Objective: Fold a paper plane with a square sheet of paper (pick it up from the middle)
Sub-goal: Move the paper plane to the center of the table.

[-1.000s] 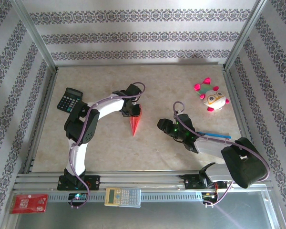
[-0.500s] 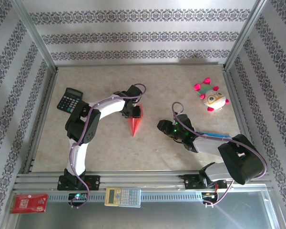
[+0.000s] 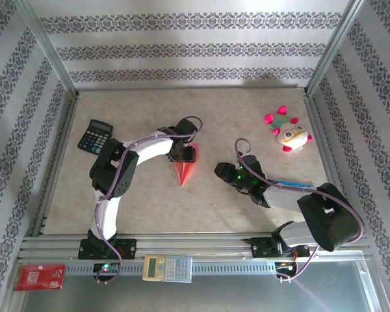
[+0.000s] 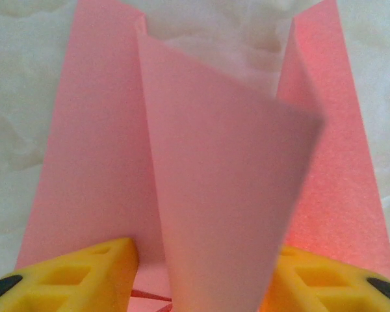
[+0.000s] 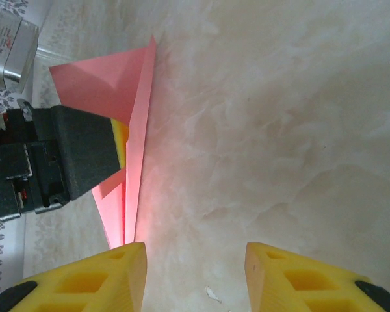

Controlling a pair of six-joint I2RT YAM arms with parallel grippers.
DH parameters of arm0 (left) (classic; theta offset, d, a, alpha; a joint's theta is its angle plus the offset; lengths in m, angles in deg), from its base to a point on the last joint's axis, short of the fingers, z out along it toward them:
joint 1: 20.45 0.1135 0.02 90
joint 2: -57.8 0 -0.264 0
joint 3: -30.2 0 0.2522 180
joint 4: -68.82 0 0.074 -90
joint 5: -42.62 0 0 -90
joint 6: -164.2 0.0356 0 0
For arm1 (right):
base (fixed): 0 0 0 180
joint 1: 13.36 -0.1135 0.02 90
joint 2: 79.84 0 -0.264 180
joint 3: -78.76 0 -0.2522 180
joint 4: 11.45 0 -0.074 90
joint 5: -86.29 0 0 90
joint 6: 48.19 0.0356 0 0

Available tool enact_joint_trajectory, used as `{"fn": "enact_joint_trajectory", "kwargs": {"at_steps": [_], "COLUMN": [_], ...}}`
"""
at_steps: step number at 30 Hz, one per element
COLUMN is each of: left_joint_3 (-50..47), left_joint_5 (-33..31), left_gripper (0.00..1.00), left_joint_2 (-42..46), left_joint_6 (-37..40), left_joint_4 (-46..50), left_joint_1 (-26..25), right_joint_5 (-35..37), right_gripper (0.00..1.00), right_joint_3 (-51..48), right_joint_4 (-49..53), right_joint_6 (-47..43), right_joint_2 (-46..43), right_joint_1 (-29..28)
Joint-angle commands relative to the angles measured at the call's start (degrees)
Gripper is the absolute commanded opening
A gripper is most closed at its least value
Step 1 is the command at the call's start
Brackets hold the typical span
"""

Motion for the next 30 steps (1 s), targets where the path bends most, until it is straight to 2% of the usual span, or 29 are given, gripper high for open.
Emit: {"fn": "enact_joint_trajectory", "kwargs": {"at_steps": [1,8,17,30], "left_joint_3": [-2.6,-3.2,-3.5,-3.0], "left_joint_5": [-3.2,-7.7,-8.2,-7.8], "left_gripper": [0.53,0.52,0.50,0.57], "left_joint_2": [-0.5,1.4,1.1,1.1], "left_joint_6": [-0.6,-0.5,-0.7,-0.2], "left_joint_4": [3.7,4.3,3.4,3.8], "left_joint_1": [-0.8,-2.2,-2.5,-2.6], "right_joint_5": [-0.8,-0.9,-1.3,-1.9], "right_gripper": [0.44,0.44,0.44,0.44], "right_joint_3": [-0.4,-0.5,-0.5,-0.2], "right_joint_4": [-1.3,-1.6,-2.1,-3.1], "right_joint_6": [-0.1,0.0,0.2,0.8], "right_joint_2": [0.8,1.3,2.4,4.1], "right_joint_1": [0.5,0.6,0.7,0.8]}}
